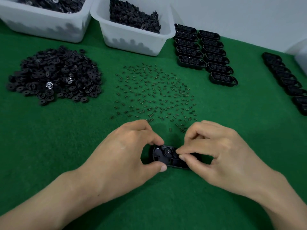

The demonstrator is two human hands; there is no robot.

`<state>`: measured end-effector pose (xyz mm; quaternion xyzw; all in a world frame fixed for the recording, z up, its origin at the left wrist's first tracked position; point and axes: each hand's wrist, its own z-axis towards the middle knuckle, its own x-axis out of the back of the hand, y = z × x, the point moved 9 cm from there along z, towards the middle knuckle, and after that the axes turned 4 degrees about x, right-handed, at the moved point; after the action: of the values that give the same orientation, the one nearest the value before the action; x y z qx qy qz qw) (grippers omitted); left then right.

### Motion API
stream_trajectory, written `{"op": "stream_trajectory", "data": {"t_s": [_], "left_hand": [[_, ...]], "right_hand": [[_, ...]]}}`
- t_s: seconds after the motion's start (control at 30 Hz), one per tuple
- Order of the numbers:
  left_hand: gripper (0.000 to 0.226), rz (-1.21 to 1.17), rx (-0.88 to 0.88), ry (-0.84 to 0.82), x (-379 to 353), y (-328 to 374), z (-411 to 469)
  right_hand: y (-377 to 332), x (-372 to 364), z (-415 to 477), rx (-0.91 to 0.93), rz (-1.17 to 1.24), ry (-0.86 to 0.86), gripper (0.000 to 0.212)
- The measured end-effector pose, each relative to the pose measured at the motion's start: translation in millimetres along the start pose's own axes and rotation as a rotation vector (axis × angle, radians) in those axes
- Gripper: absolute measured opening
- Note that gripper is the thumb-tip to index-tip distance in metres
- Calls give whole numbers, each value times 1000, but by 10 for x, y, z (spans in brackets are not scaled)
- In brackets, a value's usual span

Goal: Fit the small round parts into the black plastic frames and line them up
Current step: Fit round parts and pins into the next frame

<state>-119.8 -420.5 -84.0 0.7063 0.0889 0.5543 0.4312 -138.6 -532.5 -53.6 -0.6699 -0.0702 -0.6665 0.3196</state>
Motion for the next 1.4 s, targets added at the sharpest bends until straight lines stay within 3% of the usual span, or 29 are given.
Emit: {"op": "stream_trajectory", "data": {"t_s": [0.1,0.23,0.4,0.53,0.67,1.4], "left_hand": [[43,-4,1,-4,4,5,3],[43,-5,-4,-2,8,12,2],[44,-12,-2,-2,6,2,2],[44,-10,-9,-4,2,-2,-5],[44,-11,-7,-6,-7,-12,-5],[40,-6,10,-10,-7,-5,1]], "right_hand": [[178,76,144,-108,105,54,3],[336,-44,296,-214,56,56,6],[279,-84,335,-209,65,59,6],[372,103,114,-223,308,171,11],[316,79,-161,-185,384,143,7],[180,27,-221,-110,185,171,5]]}}
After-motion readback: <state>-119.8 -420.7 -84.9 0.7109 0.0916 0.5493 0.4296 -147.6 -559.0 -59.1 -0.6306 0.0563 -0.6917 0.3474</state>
